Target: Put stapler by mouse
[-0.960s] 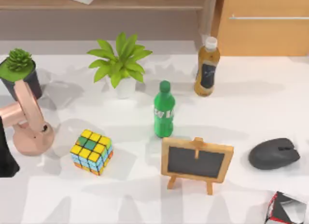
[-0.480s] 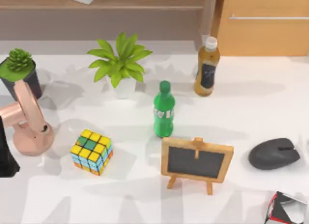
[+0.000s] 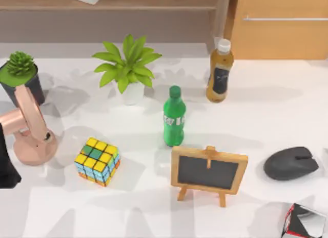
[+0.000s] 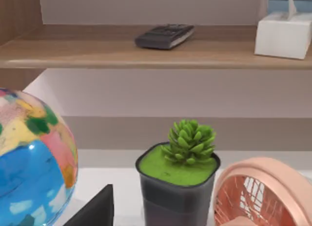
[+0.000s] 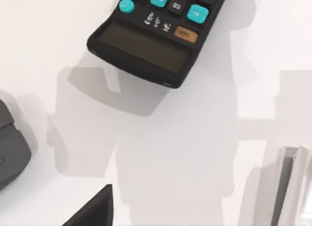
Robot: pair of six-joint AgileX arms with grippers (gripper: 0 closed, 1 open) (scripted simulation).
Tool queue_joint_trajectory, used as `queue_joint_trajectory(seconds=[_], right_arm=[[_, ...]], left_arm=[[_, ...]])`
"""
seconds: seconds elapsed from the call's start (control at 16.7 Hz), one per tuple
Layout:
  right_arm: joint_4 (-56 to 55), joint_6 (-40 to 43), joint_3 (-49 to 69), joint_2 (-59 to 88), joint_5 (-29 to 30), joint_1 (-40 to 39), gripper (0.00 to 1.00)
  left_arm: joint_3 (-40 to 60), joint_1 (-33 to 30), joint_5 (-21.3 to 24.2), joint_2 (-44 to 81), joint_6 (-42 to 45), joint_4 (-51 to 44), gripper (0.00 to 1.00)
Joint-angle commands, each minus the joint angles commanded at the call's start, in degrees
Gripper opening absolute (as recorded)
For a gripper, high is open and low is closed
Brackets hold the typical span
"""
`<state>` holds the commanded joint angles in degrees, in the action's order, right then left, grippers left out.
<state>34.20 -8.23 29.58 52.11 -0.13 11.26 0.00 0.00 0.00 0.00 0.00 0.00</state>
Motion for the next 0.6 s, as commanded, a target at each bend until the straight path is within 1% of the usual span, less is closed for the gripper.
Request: queue_joint_trajectory(seconds=[0.36,0.6], right_arm=[[14.97,-3.60,12.95,22.96,-0.06,4.93,1.00],[19.84,-4.78,17.16,30.15,-0.07,6.53,1.00]], left_arm=[[0.00,0.00,0.00,0.00,0.00,0.00,1.00],[0.00,0.00,0.00,0.00,0.00,0.00,1.00]])
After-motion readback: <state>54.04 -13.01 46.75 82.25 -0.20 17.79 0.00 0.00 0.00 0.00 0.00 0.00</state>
